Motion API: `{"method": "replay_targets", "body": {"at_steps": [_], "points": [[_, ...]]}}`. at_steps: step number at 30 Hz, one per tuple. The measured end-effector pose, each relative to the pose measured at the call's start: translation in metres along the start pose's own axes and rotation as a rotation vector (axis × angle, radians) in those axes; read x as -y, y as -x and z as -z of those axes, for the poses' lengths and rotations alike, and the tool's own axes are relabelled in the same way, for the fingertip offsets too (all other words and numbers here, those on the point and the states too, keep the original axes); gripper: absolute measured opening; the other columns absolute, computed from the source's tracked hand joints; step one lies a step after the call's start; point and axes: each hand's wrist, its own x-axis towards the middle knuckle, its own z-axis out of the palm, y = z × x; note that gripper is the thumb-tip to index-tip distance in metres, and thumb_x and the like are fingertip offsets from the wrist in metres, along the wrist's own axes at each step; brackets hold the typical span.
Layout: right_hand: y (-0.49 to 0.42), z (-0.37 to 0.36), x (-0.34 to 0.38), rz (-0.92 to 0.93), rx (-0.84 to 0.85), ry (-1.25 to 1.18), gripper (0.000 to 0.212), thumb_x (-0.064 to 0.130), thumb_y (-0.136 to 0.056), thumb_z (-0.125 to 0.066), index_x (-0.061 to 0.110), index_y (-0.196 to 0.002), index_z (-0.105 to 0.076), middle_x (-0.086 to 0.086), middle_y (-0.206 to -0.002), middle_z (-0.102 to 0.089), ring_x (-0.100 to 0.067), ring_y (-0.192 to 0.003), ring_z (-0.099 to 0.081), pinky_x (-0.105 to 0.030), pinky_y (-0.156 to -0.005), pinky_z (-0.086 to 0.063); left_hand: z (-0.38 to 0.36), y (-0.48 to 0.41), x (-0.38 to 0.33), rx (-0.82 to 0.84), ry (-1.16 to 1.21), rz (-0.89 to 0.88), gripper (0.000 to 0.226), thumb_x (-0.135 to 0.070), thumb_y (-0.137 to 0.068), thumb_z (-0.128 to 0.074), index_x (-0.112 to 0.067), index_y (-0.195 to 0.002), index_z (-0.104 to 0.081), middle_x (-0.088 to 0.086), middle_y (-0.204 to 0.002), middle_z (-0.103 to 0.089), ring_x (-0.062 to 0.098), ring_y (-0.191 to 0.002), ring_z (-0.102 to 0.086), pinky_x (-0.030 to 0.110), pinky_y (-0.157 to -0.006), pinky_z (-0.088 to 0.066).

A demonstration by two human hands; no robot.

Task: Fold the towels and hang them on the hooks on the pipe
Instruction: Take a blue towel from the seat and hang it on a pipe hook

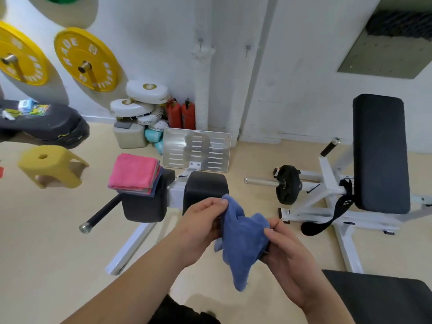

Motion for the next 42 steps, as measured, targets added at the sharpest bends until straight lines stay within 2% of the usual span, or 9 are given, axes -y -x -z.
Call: {"method": "replay_targets", "body": {"at_steps": [3, 6, 9, 12, 16, 20, 27, 35, 42], "points": [[0.005, -0.005, -0.014, -0.089, -0.012, 0.181, 0.018, 0.02, -0.101, -0.06, 0.002, -0.102, -0.061, -0.014, -0.098, -0.072, -0.025, -0.088, -0.069, -0.043, -0.082, -0.06, 0.001, 0.017, -0.008, -0.082, 0.017, -0.089, 0.021, -0.022, -0.102, -0.062, -0.003, -0.107, -0.069, 0.01, -0.091, -0.072, 0.018, -0.084, -0.067, 0.03, -0.074, -0.058], [0.007, -0.015, -0.028, -0.131, -0.055, 0.558, 0.017, 0.034, -0.096, -0.067, 0.018, -0.102, -0.065, 0.006, -0.1, -0.074, -0.014, -0.09, -0.07, -0.045, -0.088, -0.06, 0.009, 0.039, -0.014, -0.163, -0.373, -0.27, 0.006, -0.011, -0.094, -0.07, -0.008, -0.09, -0.067, 0.0, -0.078, -0.068, 0.01, -0.075, -0.064, 0.022, -0.068, -0.053], [0.01, -0.034, -0.015, 0.159, -0.108, 0.83, 0.04, 0.034, -0.089, -0.073, 0.049, -0.121, -0.053, 0.032, -0.126, -0.057, 0.011, -0.115, -0.056, -0.012, -0.087, -0.049, 0.022, 0.065, -0.017, -0.07, -0.646, -0.359, 0.011, -0.005, -0.087, -0.073, -0.013, -0.084, -0.066, -0.009, -0.073, -0.065, 0.005, -0.068, -0.061, 0.018, -0.067, -0.053], [0.017, -0.062, 0.013, 0.499, 0.118, 0.942, 0.072, 0.01, -0.089, -0.072, 0.049, -0.143, -0.044, 0.044, -0.143, -0.04, 0.021, -0.138, -0.032, 0.002, -0.104, -0.027, 0.034, 0.093, -0.024, 0.016, -0.831, -0.425, 0.019, -0.003, -0.083, -0.073, -0.02, -0.078, -0.066, -0.014, -0.073, -0.065, 0.001, -0.066, -0.06, 0.017, -0.063, -0.05], [0.017, -0.105, 0.035, 0.523, 0.426, 0.983, 0.058, 0.004, -0.084, -0.076, 0.039, -0.13, -0.063, 0.024, -0.128, -0.065, 0.002, -0.127, -0.057, -0.009, -0.101, -0.042, 0.064, 0.121, -0.035, -0.034, -0.936, -0.539, 0.019, -0.005, -0.079, -0.072, -0.022, -0.076, -0.065, -0.014, -0.078, -0.069, 0.003, -0.071, -0.064, 0.027, -0.065, -0.054], [0.007, -0.146, 0.028, 0.445, 0.435, 1.073, 0.018, 0.03, -0.093, -0.073, 0.035, -0.11, -0.074, 0.009, -0.096, -0.076, -0.004, -0.093, -0.069, -0.025, -0.087, -0.054, 0.108, 0.147, -0.035, -0.174, -1.102, -0.655, 0.014, -0.022, -0.078, -0.062, -0.031, -0.087, -0.067, -0.015, -0.084, -0.07, 0.007, -0.081, -0.067, 0.038, -0.068, -0.057], [0.011, -0.218, -0.006, 0.418, 0.486, 1.087, 0.002, 0.03, -0.089, -0.077, 0.029, -0.088, -0.076, 0.01, -0.088, -0.074, -0.004, -0.086, -0.068, -0.025, -0.081, -0.055, 0.175, 0.188, -0.033, -0.381, -0.969, -0.704, 0.019, -0.014, -0.078, -0.069, -0.03, -0.083, -0.061, -0.018, -0.083, -0.065, 0.004, -0.075, -0.061, 0.019, -0.062, -0.048], [0.027, -0.267, -0.022, 0.447, 0.371, 1.095, 0.005, 0.028, -0.084, -0.082, 0.032, -0.081, -0.081, 0.015, -0.083, -0.076, -0.001, -0.084, -0.07, -0.015, -0.075, -0.05, 0.224, 0.216, -0.035, -0.043, -0.846, -0.276, 0.02, -0.02, -0.082, -0.074, -0.03, -0.09, -0.059, -0.003, -0.078, -0.074, 0.018, -0.064, -0.071, 0.036, -0.06, -0.054], [0.038, -0.3, -0.034, 0.522, 0.418, 1.016, 0.012, 0.013, -0.092, -0.067, 0.025, -0.087, -0.069, 0.002, -0.085, -0.071, -0.014, -0.081, -0.068, -0.032, -0.077, -0.059, 0.26, 0.218, -0.042, -0.053, -0.709, -0.446, 0.019, -0.02, -0.09, -0.074, -0.011, -0.082, -0.06, -0.009, -0.067, -0.056, 0.003, -0.063, -0.05, 0.016, -0.058, -0.04]]}}
